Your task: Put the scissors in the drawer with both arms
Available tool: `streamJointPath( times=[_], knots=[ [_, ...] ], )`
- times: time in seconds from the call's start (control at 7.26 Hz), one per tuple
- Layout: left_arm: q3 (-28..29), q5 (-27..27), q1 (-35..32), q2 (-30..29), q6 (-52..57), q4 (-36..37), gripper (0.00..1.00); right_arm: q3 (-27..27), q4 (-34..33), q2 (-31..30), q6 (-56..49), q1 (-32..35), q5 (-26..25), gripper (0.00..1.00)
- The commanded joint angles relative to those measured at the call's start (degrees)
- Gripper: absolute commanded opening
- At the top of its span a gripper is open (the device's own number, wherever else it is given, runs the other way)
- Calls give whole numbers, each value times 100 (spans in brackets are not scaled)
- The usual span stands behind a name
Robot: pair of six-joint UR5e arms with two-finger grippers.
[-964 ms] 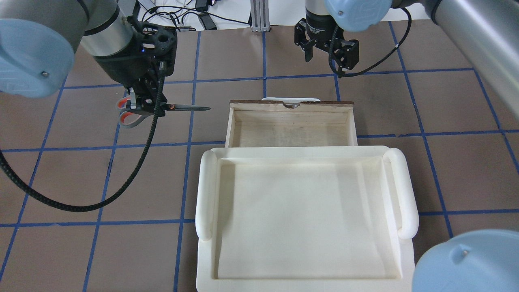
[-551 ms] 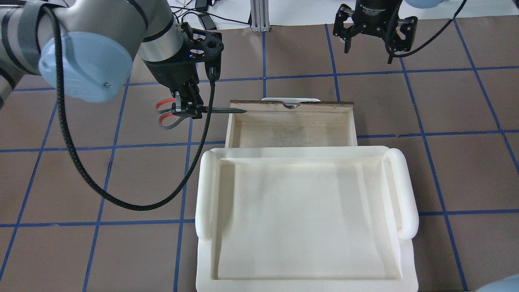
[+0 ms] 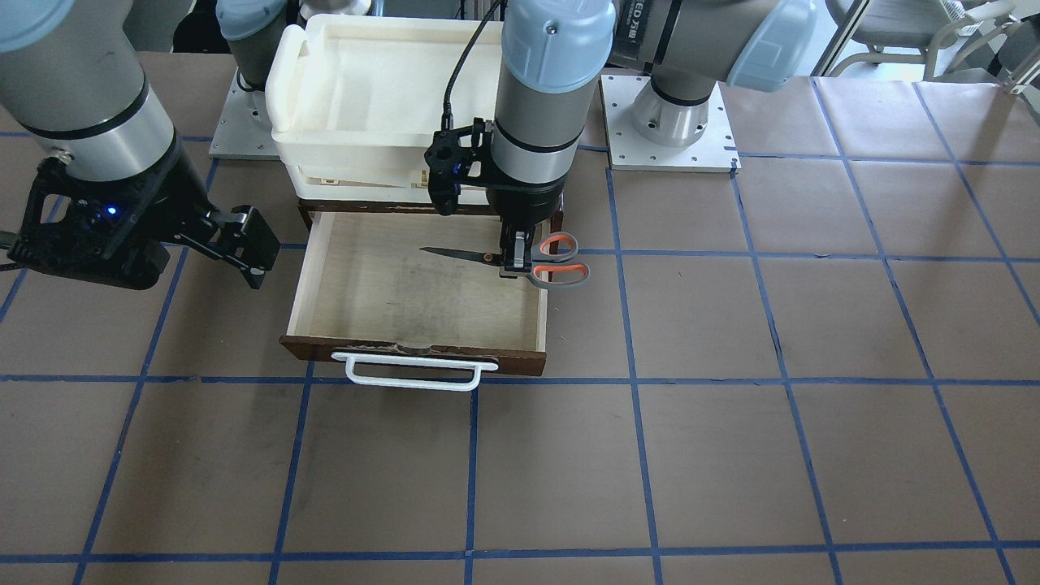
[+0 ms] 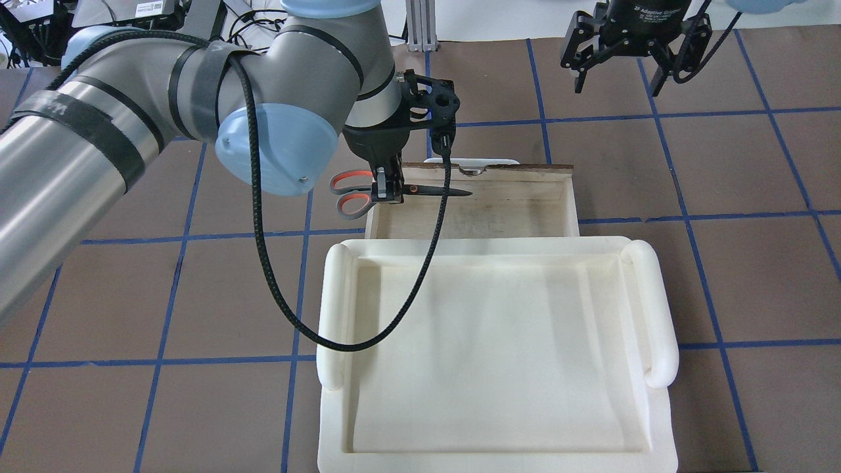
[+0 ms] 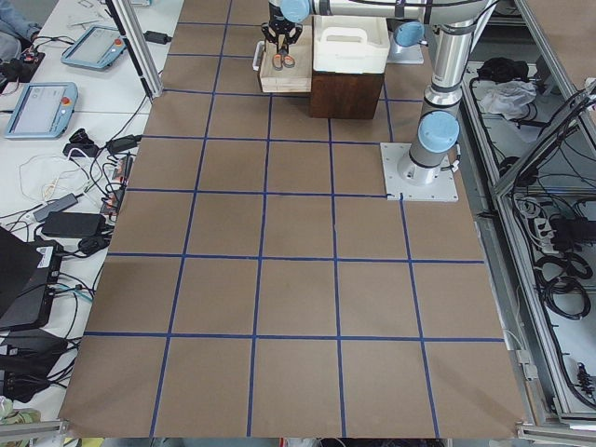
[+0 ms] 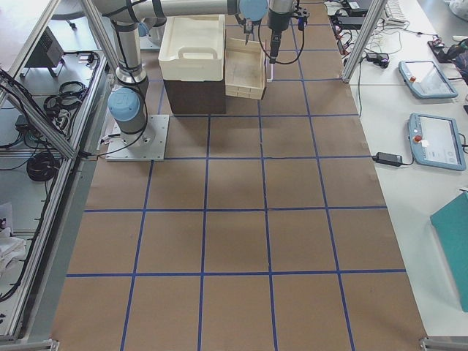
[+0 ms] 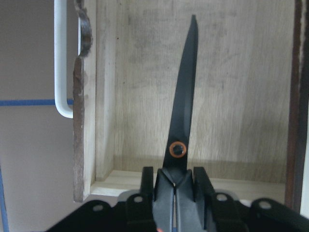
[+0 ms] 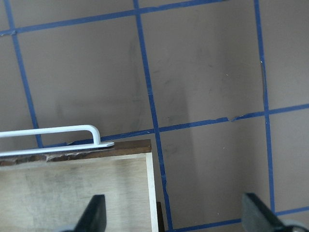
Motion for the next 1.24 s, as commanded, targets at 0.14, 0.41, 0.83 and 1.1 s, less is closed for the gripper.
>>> streamJointPath(
  times=[0.14, 0.41, 0.83, 1.1],
  knots=[
    [-47, 9, -400, -348, -556, 369, 0, 16, 101, -187, -1245, -1, 481, 100],
    [-74, -8, -489, -505, -621, 710, 0, 51, 224, -197, -1293, -19, 403, 100],
    [-161, 0, -559, -594, -534, 703, 0, 60, 303, -206, -1293, -28, 227, 100],
    [-285, 1, -560, -629, -524, 790, 0, 60, 312, -214, -1276, -36, 78, 100]
  ],
)
